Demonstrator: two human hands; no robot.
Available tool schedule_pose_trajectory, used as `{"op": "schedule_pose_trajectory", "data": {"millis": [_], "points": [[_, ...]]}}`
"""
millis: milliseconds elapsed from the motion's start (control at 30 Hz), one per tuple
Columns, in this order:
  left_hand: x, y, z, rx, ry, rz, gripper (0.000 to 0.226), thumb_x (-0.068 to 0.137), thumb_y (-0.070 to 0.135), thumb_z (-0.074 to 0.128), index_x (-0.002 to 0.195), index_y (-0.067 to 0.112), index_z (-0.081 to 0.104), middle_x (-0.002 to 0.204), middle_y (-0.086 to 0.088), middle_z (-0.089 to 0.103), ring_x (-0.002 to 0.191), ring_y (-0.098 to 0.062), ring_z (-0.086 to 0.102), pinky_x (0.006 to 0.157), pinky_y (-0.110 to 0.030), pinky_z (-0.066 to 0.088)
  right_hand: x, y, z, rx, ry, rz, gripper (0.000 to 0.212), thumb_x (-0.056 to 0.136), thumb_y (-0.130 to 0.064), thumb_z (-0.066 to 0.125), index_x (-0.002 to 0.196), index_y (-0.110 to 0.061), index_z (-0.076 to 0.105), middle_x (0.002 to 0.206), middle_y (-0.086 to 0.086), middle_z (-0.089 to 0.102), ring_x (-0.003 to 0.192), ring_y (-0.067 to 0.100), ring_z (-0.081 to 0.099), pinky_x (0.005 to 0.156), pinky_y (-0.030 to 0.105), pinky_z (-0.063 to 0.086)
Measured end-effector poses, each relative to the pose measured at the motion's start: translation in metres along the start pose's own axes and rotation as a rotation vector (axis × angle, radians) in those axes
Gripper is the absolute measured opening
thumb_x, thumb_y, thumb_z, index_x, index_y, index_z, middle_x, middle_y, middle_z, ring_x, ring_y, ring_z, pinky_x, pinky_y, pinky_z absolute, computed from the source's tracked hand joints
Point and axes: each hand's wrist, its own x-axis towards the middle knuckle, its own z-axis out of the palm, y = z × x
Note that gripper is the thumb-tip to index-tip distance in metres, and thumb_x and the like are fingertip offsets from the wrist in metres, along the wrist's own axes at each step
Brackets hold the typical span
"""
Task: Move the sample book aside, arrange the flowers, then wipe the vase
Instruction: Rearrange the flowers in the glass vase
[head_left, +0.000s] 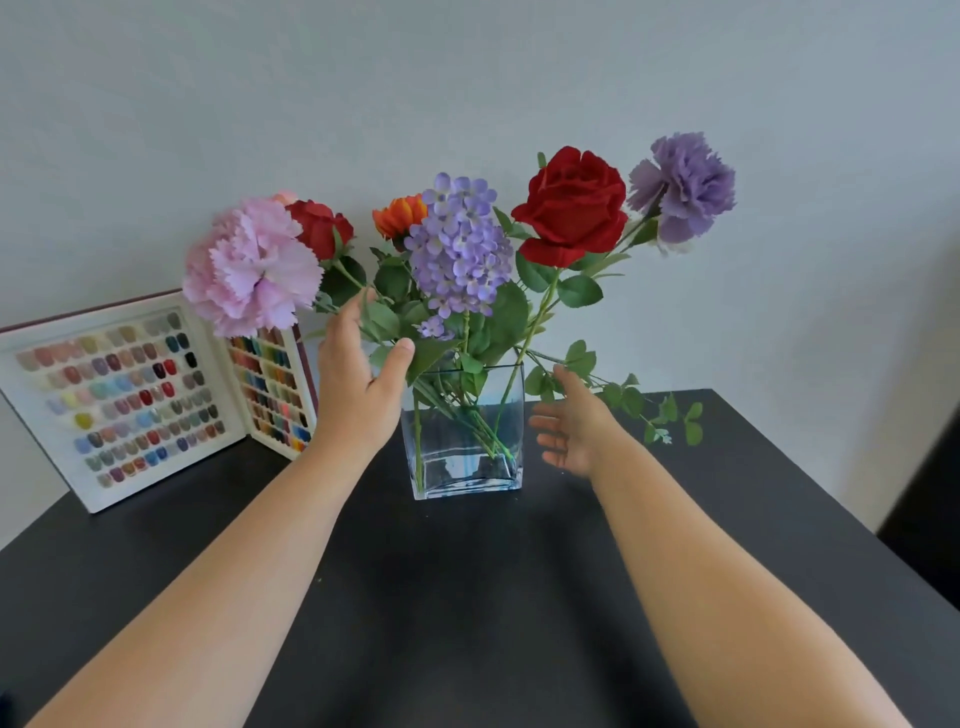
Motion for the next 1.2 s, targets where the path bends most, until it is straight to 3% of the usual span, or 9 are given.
{"op": "schedule_pose_trajectory", "data": {"millis": [100,267,500,633,700,867,1067,1133,1200], "points": [[0.001,0.0,-0.002,0.022,-0.008,0.006,0.058,0.089,0.03,0.056,0.143,0.021,0.037,0.138,0.014,0.038,0.129,0.003,0.032,0.103,-0.006,0.021,0.006,-0.001,0.006,0.242,-0.041,0.003,0.069,0.072,-0.071,0.063,0.114,-0.018,0.051,0.113,0.005,0.06,0.107,0.023,0.049,0.088,0.042,0.038],[0.005,0.0,-0.001,0.028,-0.021,0.0,0.057,0.089,0.033,0.055,0.143,0.022,0.037,0.138,0.014,0.039,0.131,0.001,0.033,0.104,-0.01,0.021,0.013,-0.005,0.007,0.574,0.046,-0.095,0.043,0.064,-0.049,0.083,0.091,-0.025,0.061,0.11,0.0,0.056,0.1,0.014,0.057,0.069,0.031,0.045],[0.007,0.005,0.004,0.012,-0.033,-0.01,0.058,0.09,0.032,0.055,0.144,0.024,0.035,0.141,0.015,0.037,0.134,-0.002,0.032,0.107,-0.017,0.022,0.021,-0.018,-0.001,0.777,0.004,-0.28,0.042,0.073,-0.045,0.079,0.108,-0.029,0.063,0.116,-0.008,0.058,0.105,0.012,0.058,0.082,0.032,0.042],[0.01,0.006,0.007,0.001,-0.034,-0.014,0.059,0.089,0.034,0.055,0.144,0.025,0.034,0.144,0.015,0.037,0.135,0.0,0.031,0.108,-0.018,0.022,0.024,-0.023,-0.004,0.81,0.009,-0.288,0.028,0.079,-0.041,0.075,0.099,-0.025,0.065,0.109,-0.006,0.06,0.102,0.012,0.057,0.087,0.035,0.037],[0.012,0.005,0.009,-0.009,-0.035,-0.019,0.059,0.088,0.036,0.054,0.143,0.026,0.035,0.145,0.013,0.039,0.136,-0.001,0.032,0.109,-0.021,0.023,0.026,-0.021,-0.006,0.757,0.042,-0.297,0.013,0.089,-0.038,0.064,0.09,-0.025,0.066,0.098,-0.005,0.061,0.092,0.014,0.059,0.08,0.033,0.039],[0.012,0.008,0.008,-0.018,-0.047,-0.038,0.06,0.088,0.036,0.055,0.143,0.023,0.036,0.145,0.009,0.041,0.136,-0.006,0.035,0.112,-0.03,0.027,0.026,-0.006,-0.024,0.329,0.125,-0.394,0.028,0.098,-0.031,0.047,0.083,-0.027,0.071,0.086,-0.003,0.064,0.076,0.015,0.053,0.057,0.027,0.037],[0.006,0.013,-0.007,-0.06,0.01,-0.071,0.056,0.088,0.034,0.056,0.141,0.026,0.039,0.138,0.016,0.042,0.13,0.004,0.037,0.109,-0.02,0.028,0.013,0.011,-0.061,-0.061,0.137,-0.506,0.022,0.097,-0.04,0.05,0.091,-0.037,0.071,0.105,-0.014,0.069,0.107,0.01,0.057,0.086,0.031,0.038],[0.0,0.015,-0.014,-0.065,0.024,-0.094,0.056,0.087,0.037,0.055,0.14,0.029,0.039,0.138,0.019,0.039,0.129,0.011,0.033,0.109,-0.018,0.026,0.005,0.012,-0.071,-0.127,0.165,-0.549,0.02,0.097,-0.038,0.052,0.092,-0.036,0.071,0.11,-0.004,0.07,0.116,0.018,0.057,0.09,0.034,0.042],[-0.004,0.016,-0.023,-0.061,0.035,-0.122,0.053,0.088,0.038,0.055,0.139,0.034,0.041,0.141,0.017,0.039,0.132,0.004,0.034,0.114,-0.029,0.028,-0.006,0.013,-0.076,-0.221,0.163,-0.593,0.019,0.097,-0.037,0.052,0.096,-0.04,0.07,0.119,0.016,0.065,0.117,0.033,0.056,0.095,0.049,0.047]]}}
